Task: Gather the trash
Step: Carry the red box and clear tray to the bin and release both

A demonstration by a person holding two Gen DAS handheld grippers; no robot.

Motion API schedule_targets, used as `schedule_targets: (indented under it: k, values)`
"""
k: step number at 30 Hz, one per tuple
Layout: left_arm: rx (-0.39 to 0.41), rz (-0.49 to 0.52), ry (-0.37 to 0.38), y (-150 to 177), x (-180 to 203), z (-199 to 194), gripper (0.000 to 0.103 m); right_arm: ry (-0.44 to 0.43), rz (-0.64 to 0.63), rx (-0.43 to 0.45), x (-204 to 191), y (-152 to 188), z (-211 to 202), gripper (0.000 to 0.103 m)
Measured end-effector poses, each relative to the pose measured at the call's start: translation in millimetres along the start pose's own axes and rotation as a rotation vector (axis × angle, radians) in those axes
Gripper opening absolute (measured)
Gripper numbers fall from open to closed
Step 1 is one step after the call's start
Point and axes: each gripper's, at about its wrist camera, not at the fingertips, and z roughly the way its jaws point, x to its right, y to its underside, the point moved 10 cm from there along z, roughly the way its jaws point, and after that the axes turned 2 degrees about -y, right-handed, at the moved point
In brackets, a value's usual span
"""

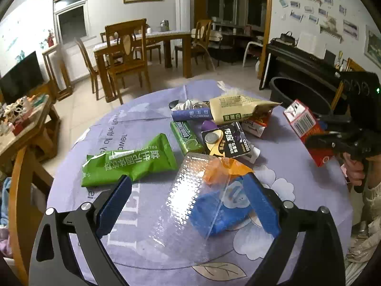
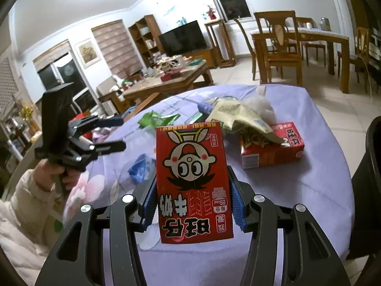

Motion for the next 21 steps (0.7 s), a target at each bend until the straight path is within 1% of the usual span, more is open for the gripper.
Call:
schedule_targets:
  k: [2,3,4,5,6,7,8,9,10,12,14,16,17,21]
  values:
    - [-0.032,-0.043,0.051,4.1,-2.8,8.4,0.093,-0.004,-0.003,-0.006,-3.2,1.7,2.2,0.052]
    - [-0.045,-0.054,0.064,5.5,-5.0,12.7,0.093,-0.008,-0.005,-0.008,-4.7,2.7,1.9,0.052]
    - [-0.062,-0.061,0.073,8.2,-6.8,18.8,0.088,-0.011,-0.009,-0.011,-6.1,3.4,1.6,0.052]
    - [-0.09,-0.063,0.078,13.4,-6.6,25.2,0.077,-0.012,-0.012,-0.013,-8.5,3.3,2.7,0.052]
    - [-0.108,-0.064,0.087,18.9,-2.6,27.8,0.071,-0.015,-0.017,-0.016,-9.9,3.8,3.0,0.052]
    - [-0.122,-0.066,0.103,22.8,-0.1,30.6,0.062,-0.016,-0.02,-0.019,-11.0,3.3,5.0,0.052]
    - [-0.116,-0.069,0.104,24.1,0.5,31.1,0.055,-0.017,-0.022,-0.022,-12.4,3.9,6.5,0.052]
    - [-0.11,-0.077,0.103,24.7,0.8,30.7,0.053,-0.019,-0.02,-0.025,-13.2,4.4,8.1,0.052]
    - [-0.106,-0.092,0.109,24.8,1.1,29.6,0.043,-0.021,-0.019,-0.026,-13.6,4.4,9.1,0.052]
    - [-0.077,-0.121,0.105,20.7,1.1,23.1,0.043,-0.025,-0.013,-0.025,-13.3,4.2,10.1,0.052]
    - [-0.038,-0.119,0.088,14.2,2.6,13.4,0.042,-0.031,-0.008,-0.018,-13.7,2.3,10.1,0.052]
    - [0.013,-0.114,0.088,1.2,10.0,0.6,0.042,-0.029,0.0,0.0,-11.2,-1.2,6.4,0.052]
    - [0.041,-0.115,0.093,-6.5,16.3,-6.6,0.042,-0.029,0.006,0.01,-9.3,-2.6,4.5,0.052]
    - [0.102,-0.107,0.132,-32.5,44.5,-18.1,0.043,-0.01,0.046,0.079,4.6,-11.7,-15.3,0.052]
